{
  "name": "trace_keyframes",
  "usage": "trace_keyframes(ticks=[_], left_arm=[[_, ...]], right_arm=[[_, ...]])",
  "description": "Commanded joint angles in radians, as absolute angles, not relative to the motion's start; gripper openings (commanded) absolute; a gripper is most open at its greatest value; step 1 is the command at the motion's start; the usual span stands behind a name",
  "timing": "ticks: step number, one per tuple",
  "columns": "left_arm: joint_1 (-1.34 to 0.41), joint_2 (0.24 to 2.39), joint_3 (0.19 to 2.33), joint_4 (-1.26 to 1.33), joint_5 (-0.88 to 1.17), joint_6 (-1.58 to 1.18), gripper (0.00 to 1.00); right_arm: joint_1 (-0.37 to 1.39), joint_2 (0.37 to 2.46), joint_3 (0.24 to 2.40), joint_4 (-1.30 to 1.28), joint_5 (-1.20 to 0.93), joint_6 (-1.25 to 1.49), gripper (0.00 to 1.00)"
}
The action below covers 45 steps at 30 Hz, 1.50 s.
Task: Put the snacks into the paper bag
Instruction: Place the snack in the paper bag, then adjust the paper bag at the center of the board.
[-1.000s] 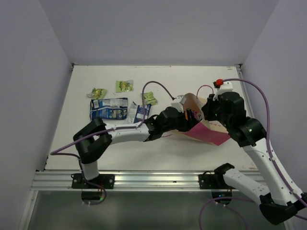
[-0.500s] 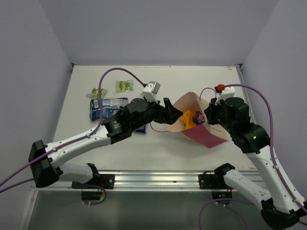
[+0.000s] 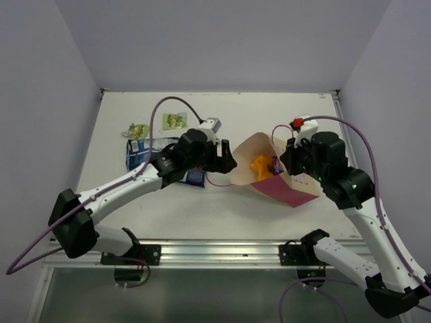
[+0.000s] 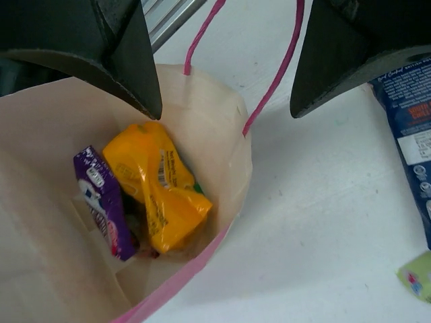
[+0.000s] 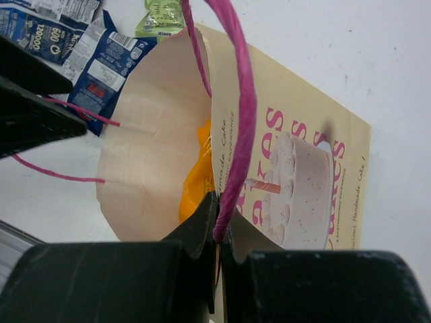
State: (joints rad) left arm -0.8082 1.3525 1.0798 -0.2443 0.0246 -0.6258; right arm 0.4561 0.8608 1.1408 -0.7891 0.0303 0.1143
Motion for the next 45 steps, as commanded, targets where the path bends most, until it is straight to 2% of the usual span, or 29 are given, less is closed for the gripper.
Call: trace_keyframes(ticks=[1,5,8,11,13,14,15,17,25,27,30,36,39,42,45], left_arm=[[-0.811,1.405,1.036,-0.187,0.118,-0.62,0.8],[-0.811,1.506,1.049,-0.135,0.101,-0.618,0.74],[-0.811,1.581,1.092,-0.121,0.086,-0.62,0.64],[-0.811,1.629,1.126,-0.115,0.12,-0.621,0.48],[-0.813,1.643,1.129,-0.094,0.149,-0.624,0.32],[-0.813,1.647,1.134,-0.098,0.155,-0.624,0.19],[-0.813,1.644,1.14,-0.098,0.161,-0.624,0.11],[-0.813,1.62,1.149,-0.115,0.164,-0.624,0.0],[-0.816,1.546,1.452,-0.36,0.12,-0.558,0.0],[-0.818,1.566,1.498,-0.391,0.081,-0.543,0.0],[-0.81,1.624,1.587,-0.469,0.152,-0.538,0.0],[-0.824,1.606,1.601,-0.456,0.207,-0.574,0.0],[-0.834,1.578,1.591,-0.437,0.125,-0.578,0.0],[-0.813,1.605,1.618,-0.476,0.189,-0.569,0.0],[-0.81,1.6,1.586,-0.454,0.163,-0.58,0.0]], right_arm=[[0.457,0.859,1.195,-0.724,-0.024,0.086,0.0],[0.456,0.859,1.181,-0.716,-0.051,0.089,0.0],[0.456,0.854,1.167,-0.706,-0.063,0.092,0.0],[0.456,0.85,1.157,-0.693,-0.063,0.095,0.0],[0.457,0.845,1.152,-0.681,-0.063,0.097,0.0],[0.457,0.844,1.144,-0.672,-0.063,0.097,0.0],[0.457,0.839,1.143,-0.669,-0.058,0.098,0.0],[0.457,0.841,1.141,-0.666,-0.011,0.098,0.0],[0.457,0.833,1.134,-0.686,0.212,0.113,0.0],[0.456,0.816,1.108,-0.654,0.235,0.117,0.0],[0.456,0.811,1.089,-0.643,0.248,0.127,0.0],[0.456,0.822,1.098,-0.629,0.267,0.103,0.0],[0.457,0.845,1.098,-0.62,0.307,0.089,0.0],[0.457,0.876,1.115,-0.626,0.285,0.094,0.0],[0.456,0.884,1.137,-0.621,0.272,0.101,0.0]])
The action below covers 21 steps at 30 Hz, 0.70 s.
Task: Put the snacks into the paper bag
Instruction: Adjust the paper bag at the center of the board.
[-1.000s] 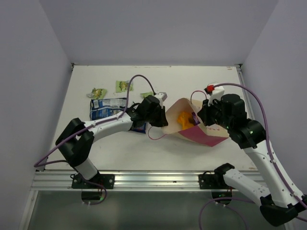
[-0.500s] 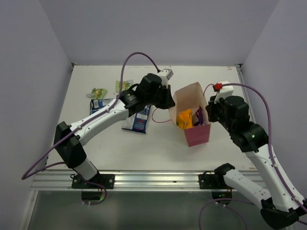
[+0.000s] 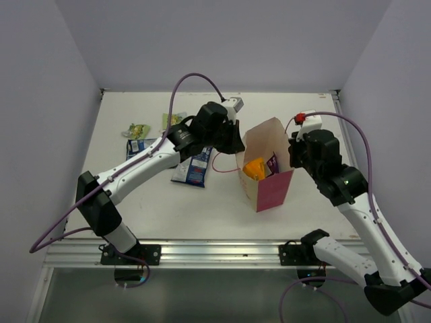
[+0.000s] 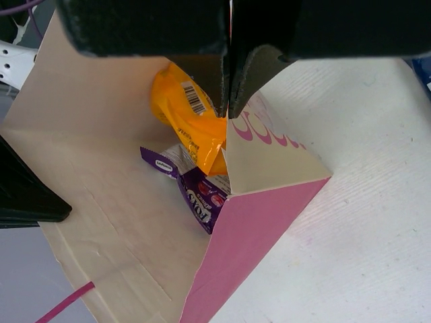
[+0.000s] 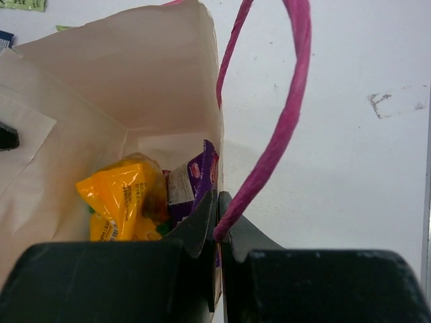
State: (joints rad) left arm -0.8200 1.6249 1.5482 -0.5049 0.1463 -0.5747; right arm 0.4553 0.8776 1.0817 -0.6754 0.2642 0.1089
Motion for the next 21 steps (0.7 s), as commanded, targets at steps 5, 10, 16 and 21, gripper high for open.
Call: trace_keyframes(ticks=[5,10,16,21], left_arm=[[-0.796,1.612,1.559,-0.45,0.147,-0.577,0.0],[-0.778,1.632,1.537,-0.434,0.149,-0.58,0.08],[-0.756,1.626,1.502,-0.42,0.152,-0.584,0.22],[-0.746,1.598,1.46,-0.388,0.161,-0.6,0.35]], right_arm=[[0.456,0.91,1.232,-0.649,0.256,0.084,0.0],[0.457,0.916,1.243,-0.663,0.245,0.084,0.0],[0.456,0.884,1.213,-0.67,0.239,0.095,0.0],[0.457,0.896,1.233,-0.69,0.226,0.101,0.0]])
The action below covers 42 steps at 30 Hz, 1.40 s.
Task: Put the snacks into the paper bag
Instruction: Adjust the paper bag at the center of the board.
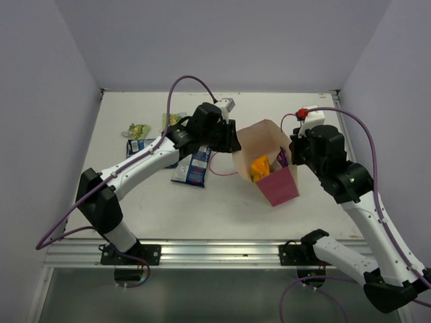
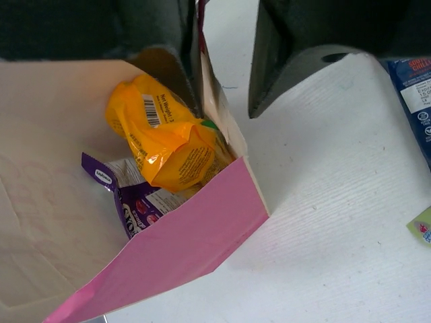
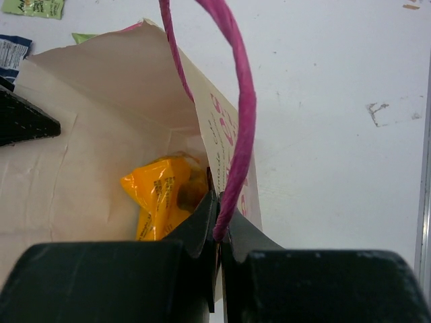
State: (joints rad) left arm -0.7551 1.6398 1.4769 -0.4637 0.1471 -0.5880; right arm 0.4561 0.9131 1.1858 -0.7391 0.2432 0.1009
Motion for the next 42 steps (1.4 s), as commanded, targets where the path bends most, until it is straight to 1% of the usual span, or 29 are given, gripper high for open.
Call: trace_keyframes(ticks=[1,3,4,5,6,9,10,13,16,22,24,32,42], left_arm=[[-0.746,1.591,1.457,-0.384,0.164,-0.603,0.4],[-0.742,1.583,1.45,-0.382,0.161,-0.604,0.45],[-0.741,1.577,1.447,-0.38,0.161,-0.606,0.51],[-0.735,1.571,1.44,-0.38,0.161,-0.609,0.52],[-0.732,1.568,1.439,-0.38,0.161,-0.611,0.56],[-0.716,1.545,1.428,-0.379,0.155,-0.617,0.68],[-0.712,1.528,1.427,-0.376,0.15,-0.621,0.75],[-0.693,1.496,1.427,-0.387,0.13,-0.626,0.84],[-0.678,1.465,1.431,-0.403,0.112,-0.627,0.91],[-0.657,1.396,1.411,-0.442,0.023,-0.635,0.96],[-0.657,1.376,1.394,-0.448,0.005,-0.64,0.97],[-0.65,1.25,1.238,-0.472,-0.132,-0.669,1.0],[-0.644,1.106,0.977,-0.333,-0.067,-0.58,1.0]], right_arm=[[0.457,0.899,1.238,-0.692,0.221,0.103,0.0],[0.456,0.905,1.241,-0.693,0.215,0.107,0.0],[0.457,0.908,1.244,-0.693,0.215,0.109,0.0],[0.457,0.911,1.247,-0.698,0.215,0.113,0.0],[0.457,0.914,1.252,-0.703,0.213,0.118,0.0],[0.457,0.925,1.275,-0.718,0.203,0.127,0.0],[0.456,0.927,1.285,-0.721,0.201,0.127,0.0],[0.457,0.933,1.311,-0.739,0.199,0.132,0.0],[0.456,0.94,1.336,-0.752,0.199,0.14,0.0],[0.457,0.943,1.37,-0.749,0.196,0.155,0.0],[0.457,0.948,1.377,-0.752,0.202,0.164,0.0],[0.457,0.95,1.385,-0.739,0.184,0.189,0.0],[0.459,0.963,1.384,-0.729,0.166,0.215,0.0]])
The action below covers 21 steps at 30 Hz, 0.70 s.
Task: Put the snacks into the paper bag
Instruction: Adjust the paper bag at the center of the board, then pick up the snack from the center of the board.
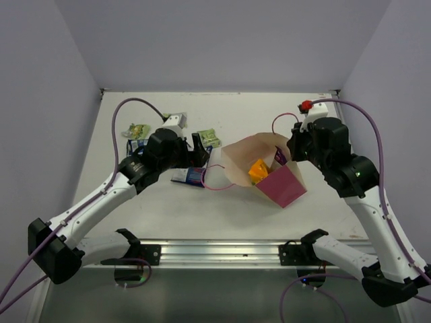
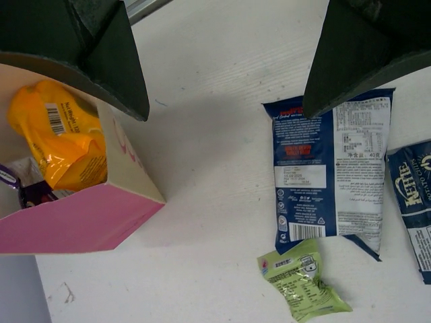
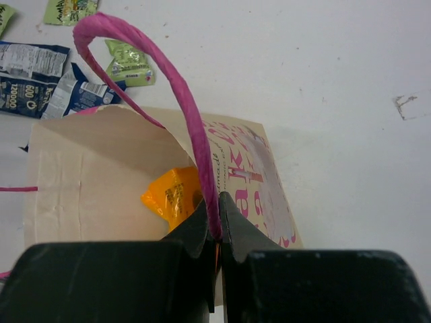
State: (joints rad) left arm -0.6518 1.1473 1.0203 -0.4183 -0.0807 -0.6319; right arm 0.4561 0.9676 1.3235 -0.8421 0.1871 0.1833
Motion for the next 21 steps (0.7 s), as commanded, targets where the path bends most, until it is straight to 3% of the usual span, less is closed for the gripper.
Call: trace_keyframes(ticks=[1,10,21], left_arm=[[-0.643,1.095,0.941,-0.319,-0.075,-0.575,1.0],[-0.58,1.028,0.743,-0.23,-0.117,-0.577,1.0],[-0.462,1.276,0.67,-0.018,0.023,-0.569,0.98]], right_arm=[[0.459,0.963,1.385,-0.729,0.166,0.218,0.0],[0.459,0.956,1.361,-0.709,0.235,0.213,0.0],[0.459,0.923,1.321,-0.69,0.308,0.196,0.0]])
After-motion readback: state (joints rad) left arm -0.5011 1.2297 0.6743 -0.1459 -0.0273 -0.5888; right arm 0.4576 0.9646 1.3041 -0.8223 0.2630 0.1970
